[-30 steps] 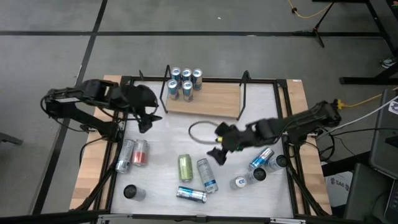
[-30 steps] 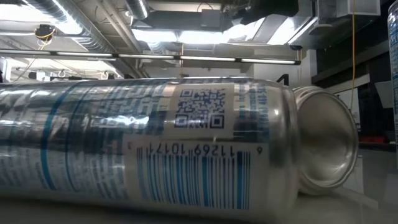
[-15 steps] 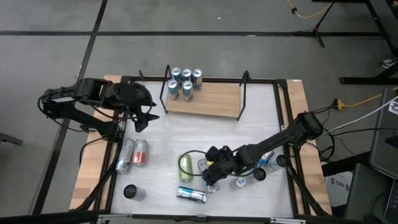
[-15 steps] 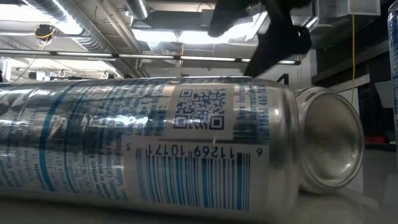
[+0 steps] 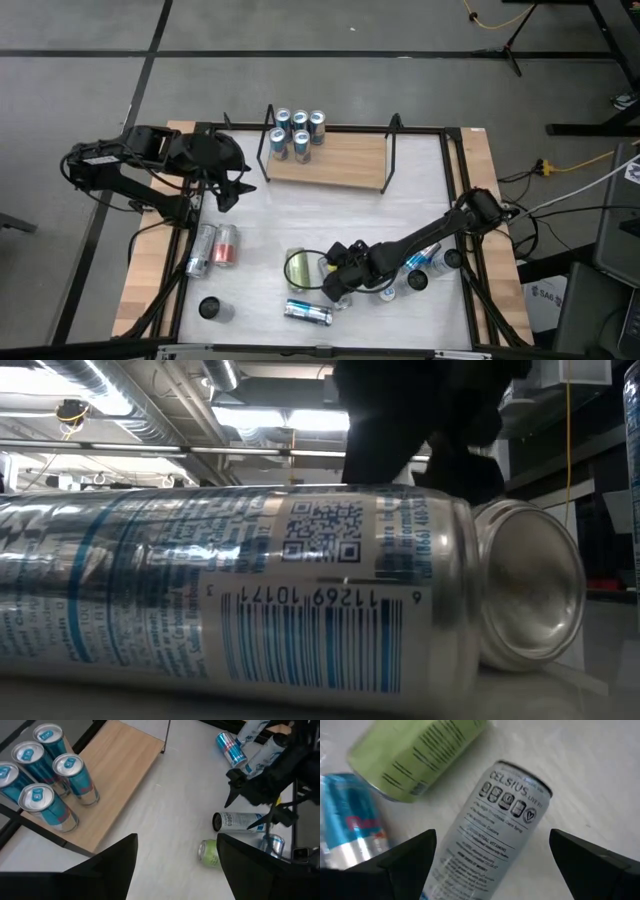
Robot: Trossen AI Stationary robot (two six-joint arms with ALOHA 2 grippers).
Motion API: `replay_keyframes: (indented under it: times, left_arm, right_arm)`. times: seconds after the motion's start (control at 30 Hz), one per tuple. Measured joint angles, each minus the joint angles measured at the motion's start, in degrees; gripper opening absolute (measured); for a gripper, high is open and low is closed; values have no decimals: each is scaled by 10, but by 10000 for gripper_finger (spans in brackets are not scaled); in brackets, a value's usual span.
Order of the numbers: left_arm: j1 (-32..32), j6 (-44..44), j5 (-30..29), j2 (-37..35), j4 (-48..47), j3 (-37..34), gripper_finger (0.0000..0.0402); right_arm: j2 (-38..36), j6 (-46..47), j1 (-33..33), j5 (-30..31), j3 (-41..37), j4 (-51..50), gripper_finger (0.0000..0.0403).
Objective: Place canned beverage on shelf
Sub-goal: Put the white blue soda can on the shelf
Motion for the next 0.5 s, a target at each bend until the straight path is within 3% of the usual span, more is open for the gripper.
replay_keyframes:
  times: [0.5]
  left_arm:
    - [0,-12,0,0,0,0,263]
  right_arm:
    - [45,29,0,-20,0,16,376]
